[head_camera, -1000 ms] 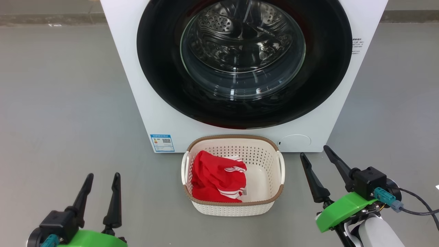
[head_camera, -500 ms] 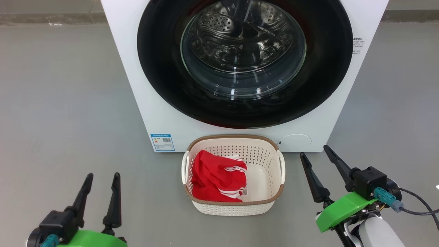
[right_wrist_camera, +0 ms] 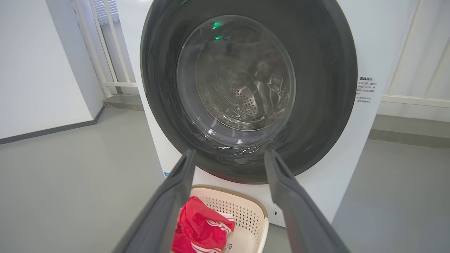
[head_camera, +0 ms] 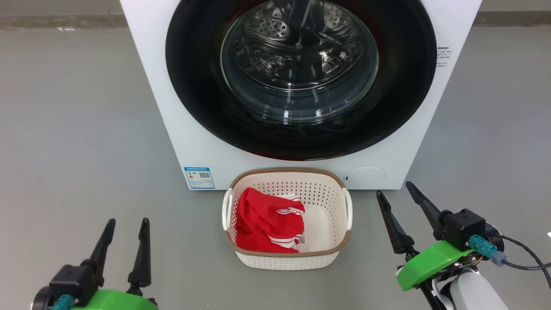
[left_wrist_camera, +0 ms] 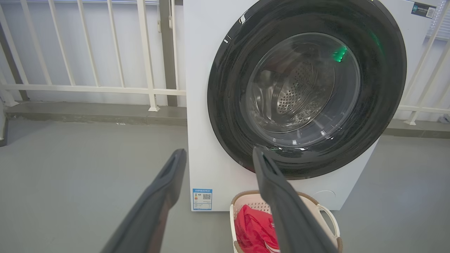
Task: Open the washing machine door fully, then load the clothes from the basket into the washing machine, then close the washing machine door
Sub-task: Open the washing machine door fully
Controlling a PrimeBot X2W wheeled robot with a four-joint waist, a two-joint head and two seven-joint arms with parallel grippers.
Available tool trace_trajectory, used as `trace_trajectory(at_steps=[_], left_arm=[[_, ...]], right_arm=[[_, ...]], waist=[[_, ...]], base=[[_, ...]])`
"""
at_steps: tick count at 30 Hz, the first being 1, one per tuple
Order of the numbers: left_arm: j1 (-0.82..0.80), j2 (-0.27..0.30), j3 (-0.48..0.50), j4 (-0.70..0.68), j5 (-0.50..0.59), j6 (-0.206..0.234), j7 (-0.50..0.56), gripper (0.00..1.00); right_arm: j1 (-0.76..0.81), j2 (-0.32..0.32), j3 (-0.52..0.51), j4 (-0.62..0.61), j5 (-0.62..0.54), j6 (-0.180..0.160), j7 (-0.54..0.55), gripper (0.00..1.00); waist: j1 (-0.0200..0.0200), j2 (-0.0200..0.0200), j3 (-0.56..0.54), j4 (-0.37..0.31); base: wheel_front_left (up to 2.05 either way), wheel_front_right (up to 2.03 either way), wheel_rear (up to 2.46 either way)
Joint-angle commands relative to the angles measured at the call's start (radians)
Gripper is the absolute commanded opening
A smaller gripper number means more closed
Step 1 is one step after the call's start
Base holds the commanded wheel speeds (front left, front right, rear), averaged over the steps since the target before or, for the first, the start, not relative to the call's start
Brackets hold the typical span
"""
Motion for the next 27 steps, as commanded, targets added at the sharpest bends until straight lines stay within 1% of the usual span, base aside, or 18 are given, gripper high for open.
trace_trajectory(at_steps=[1, 12, 16, 21, 27], left_arm=[[-0.04, 0.017, 0.035, -0.019, 0.006, -0.003, -0.012, 1.0], [-0.042, 0.015, 0.036, -0.024, -0.005, -0.003, -0.012, 1.0], [-0.04, 0.018, 0.033, -0.025, -0.013, -0.003, -0.012, 1.0], [-0.038, 0.019, 0.029, -0.025, -0.019, -0.003, -0.012, 1.0], [-0.04, 0.021, 0.025, -0.02, -0.021, -0.003, -0.012, 1.0]], right_arm=[[-0.037, -0.003, 0.021, -0.026, 0.001, 0.002, -0.012, 1.0], [-0.038, 0.0, 0.014, -0.026, 0.0, 0.002, -0.012, 1.0], [-0.039, 0.001, 0.013, -0.026, 0.0, 0.002, -0.012, 1.0], [-0.038, 0.001, 0.009, -0.026, 0.0, 0.002, -0.012, 1.0], [-0.039, 0.001, 0.008, -0.026, 0.001, 0.002, -0.012, 1.0]], waist=[[0.0, 0.0, 0.001, 0.0], [0.0, 0.0, 0.007, -0.002], [0.0, 0.0, 0.007, -0.003], [-0.0001, 0.0, 0.008, -0.005], [-0.0001, 0.0, 0.012, -0.004]], base=[[0.81, 0.81, -1.63], [1.13, 1.13, -2.26], [0.88, 0.88, -1.76], [0.53, 0.53, -1.06], [0.12, 0.12, -0.23]])
